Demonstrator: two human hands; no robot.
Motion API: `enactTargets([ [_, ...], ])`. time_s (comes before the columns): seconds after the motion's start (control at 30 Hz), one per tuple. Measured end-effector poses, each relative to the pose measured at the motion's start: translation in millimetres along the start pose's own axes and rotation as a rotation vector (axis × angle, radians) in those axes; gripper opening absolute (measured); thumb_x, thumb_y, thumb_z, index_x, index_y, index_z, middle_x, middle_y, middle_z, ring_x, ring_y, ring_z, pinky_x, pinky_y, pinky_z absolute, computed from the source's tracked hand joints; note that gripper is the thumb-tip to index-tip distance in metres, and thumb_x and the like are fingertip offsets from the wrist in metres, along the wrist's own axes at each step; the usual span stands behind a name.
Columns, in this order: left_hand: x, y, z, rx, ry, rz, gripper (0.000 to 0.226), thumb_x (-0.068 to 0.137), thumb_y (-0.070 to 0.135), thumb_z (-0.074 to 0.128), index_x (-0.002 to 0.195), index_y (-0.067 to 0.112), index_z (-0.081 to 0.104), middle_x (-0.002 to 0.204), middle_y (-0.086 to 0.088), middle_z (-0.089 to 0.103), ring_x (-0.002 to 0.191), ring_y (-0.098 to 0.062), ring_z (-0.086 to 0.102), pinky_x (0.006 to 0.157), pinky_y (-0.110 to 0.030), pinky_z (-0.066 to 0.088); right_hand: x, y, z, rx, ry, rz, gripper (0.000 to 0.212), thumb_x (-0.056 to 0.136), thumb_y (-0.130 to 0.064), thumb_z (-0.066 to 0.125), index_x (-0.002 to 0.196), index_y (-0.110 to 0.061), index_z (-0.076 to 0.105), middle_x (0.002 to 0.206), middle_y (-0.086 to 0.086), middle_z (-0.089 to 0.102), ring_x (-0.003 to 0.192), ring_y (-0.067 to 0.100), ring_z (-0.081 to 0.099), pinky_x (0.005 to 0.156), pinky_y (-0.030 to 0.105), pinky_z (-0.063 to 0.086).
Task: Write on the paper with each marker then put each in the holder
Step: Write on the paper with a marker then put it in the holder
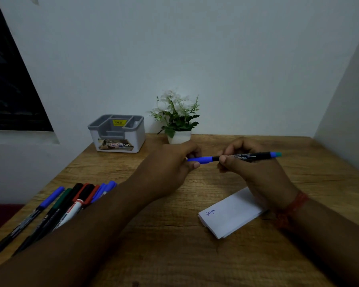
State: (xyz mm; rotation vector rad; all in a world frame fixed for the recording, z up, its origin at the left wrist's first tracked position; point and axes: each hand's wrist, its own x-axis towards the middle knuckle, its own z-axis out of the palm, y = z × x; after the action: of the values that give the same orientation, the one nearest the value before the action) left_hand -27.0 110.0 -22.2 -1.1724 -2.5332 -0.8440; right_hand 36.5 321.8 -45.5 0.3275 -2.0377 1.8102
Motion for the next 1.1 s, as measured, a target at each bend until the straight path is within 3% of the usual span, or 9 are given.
enactTargets([
  [0.13,-1.5,0.4,-2.1,-0.005,-0.014,0.051,0.013,0.091,0.027,0.067,0.103,0.029,0.063,0.089,0.010,0.065,0.083,-0.008,0.059,0.075,-0.039,0.051,-3.0,-3.2,6.2,-0.079,0.003,0.014,0.019,0.074,-0.036,0.085,0.082,-0.024,0.074,0.076,-0.004,0.072,0.066,0.010,0.067,0.064,0.021,0.056],
  [0.3,0.7,2.3,-6.5,-0.015,-0.006,0.053,0.011,0.091,0.023,0.067,0.100,0.027,0.063,0.086,0.009,0.063,0.082,-0.009,0.056,0.076,-0.035,0.048,-2.7,-4.7,14.1,-0.044,0.040,-0.001,0.018,0.071,-0.038,0.083,0.080,-0.024,0.074,0.071,0.002,0.072,0.059,0.015,0.065,0.058,0.025,0.056],
  [0.43,1.0,3.2,-4.6,0.050,-0.022,0.086,0.007,0.091,0.021,0.067,0.096,0.022,0.061,0.081,0.004,0.063,0.083,-0.016,0.056,0.105,-0.029,0.033,-4.6,-2.2,21.2,-0.076,0.050,0.004,0.013,0.078,-0.030,0.081,0.080,-0.022,0.071,0.069,0.002,0.071,0.057,0.016,0.065,0.057,0.028,0.055],
  [0.57,2.0,3.2,-2.4,0.080,0.033,0.079,0.007,0.093,0.031,0.064,0.097,0.028,0.059,0.088,0.006,0.063,0.084,-0.010,0.049,0.081,-0.029,0.034,-0.8,-6.3,21.6,-0.187,0.058,-0.006,0.009,0.088,-0.018,0.078,0.087,-0.019,0.070,0.068,-0.002,0.070,0.059,0.011,0.065,0.060,0.023,0.055],
  [0.67,3.4,0.2,-6.9,0.147,0.011,0.051,0.024,0.095,0.043,0.057,0.118,0.034,0.057,0.114,0.010,0.064,0.102,-0.005,0.047,0.111,-0.041,0.023,5.1,-10.7,25.4,-0.230,0.063,-0.007,0.003,0.094,-0.015,0.072,0.095,-0.014,0.070,0.071,-0.007,0.069,0.063,0.006,0.064,0.065,0.018,0.053],
  [0.73,4.7,-5.1,-15.1,0.283,-0.042,0.005,0.053,0.094,0.055,0.050,0.142,0.037,0.040,0.145,0.008,0.049,0.138,-0.014,0.034,0.120,-0.053,0.005,9.9,-12.9,29.8,-0.255,0.084,0.005,0.005,0.098,-0.016,0.067,0.100,-0.012,0.068,0.076,-0.004,0.068,0.066,0.007,0.065,0.068,0.022,0.055],
  [0.8,7.5,-13.9,-25.2,0.423,-0.100,-0.042,0.071,0.093,0.065,0.040,0.153,0.038,0.015,0.162,0.006,0.023,0.150,-0.021,0.009,0.117,-0.062,-0.002,16.6,-17.0,35.5,-0.321,0.090,0.034,0.005,0.102,-0.022,0.060,0.101,-0.018,0.064,0.084,0.000,0.069,0.073,0.010,0.068,0.072,0.028,0.058],
  [1.0,-2.9,-65.3,-59.6,0.589,-0.171,-0.183,0.077,0.090,0.075,0.018,0.153,0.041,-0.011,0.165,0.005,-0.011,0.149,-0.029,-0.019,0.113,-0.068,-0.006,52.6,-38.7,65.0,-0.508,-0.062,0.110,0.010,0.108,-0.024,0.046,0.108,-0.015,0.048,0.093,0.016,0.071,0.077,0.030,0.075,0.072,0.045,0.065],
  [1.1,-18.1,-100.1,-77.1,0.621,-0.203,-0.276,0.086,0.079,0.082,0.004,0.151,0.041,-0.017,0.163,0.005,-0.019,0.147,-0.028,-0.024,0.111,-0.066,-0.012,73.8,-47.7,86.6,-0.686,-0.156,0.094,0.009,0.107,-0.022,0.050,0.105,-0.014,0.049,0.091,0.009,0.067,0.072,0.024,0.072,0.061,0.033,0.063],
])
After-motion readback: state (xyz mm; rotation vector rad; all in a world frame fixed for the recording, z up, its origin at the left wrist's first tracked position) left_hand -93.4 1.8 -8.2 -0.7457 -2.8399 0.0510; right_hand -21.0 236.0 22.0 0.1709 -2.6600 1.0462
